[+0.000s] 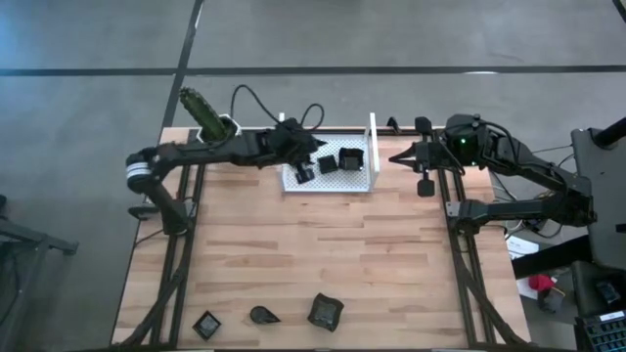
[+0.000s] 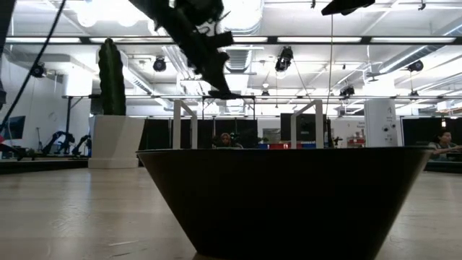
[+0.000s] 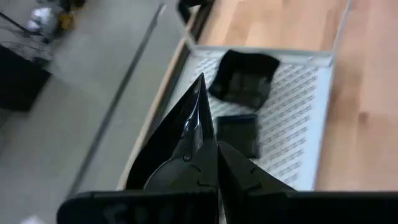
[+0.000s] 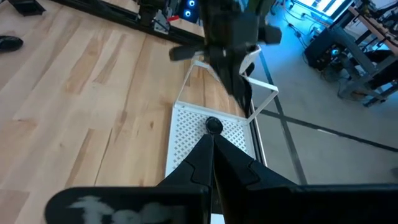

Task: Pick & Place Mini shaped plates
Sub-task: Stack the black drop-shaped plate on top of the black drop-shaped plate on the shelf

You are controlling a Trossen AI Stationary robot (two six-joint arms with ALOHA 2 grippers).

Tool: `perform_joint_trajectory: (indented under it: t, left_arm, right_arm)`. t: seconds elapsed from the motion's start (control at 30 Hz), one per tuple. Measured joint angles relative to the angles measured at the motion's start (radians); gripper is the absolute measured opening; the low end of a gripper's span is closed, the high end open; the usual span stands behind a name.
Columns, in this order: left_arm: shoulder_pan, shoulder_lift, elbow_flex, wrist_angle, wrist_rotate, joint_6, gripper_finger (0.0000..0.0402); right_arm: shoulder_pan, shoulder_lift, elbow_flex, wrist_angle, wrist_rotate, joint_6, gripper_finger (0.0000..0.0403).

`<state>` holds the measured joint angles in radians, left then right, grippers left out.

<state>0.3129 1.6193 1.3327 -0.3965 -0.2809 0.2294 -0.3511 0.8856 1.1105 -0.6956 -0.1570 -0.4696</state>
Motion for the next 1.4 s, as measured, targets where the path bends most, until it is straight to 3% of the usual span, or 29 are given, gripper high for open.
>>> perform_joint_trajectory:
  t: [0.5,0.97,1.4]
  left_arm:
    - [0.023,0.131,-0.018,0.072,0.084,-0.178,0.0]
    - [0.047,0.154,-0.031,-0.078,0.079,-0.185,0.0]
    - [0.052,0.181,-0.09,0.005,0.045,-0.15,0.0]
  right_arm:
    - [0.0,0.0,-0.022,-0.001,0.0,-0.023,0.0008]
    - [0.0,0.0,-0.022,-0.001,0.0,-0.031,0.0008]
    - [0.0,0.0,-0.022,0.0,0.0,-0.032,0.0008]
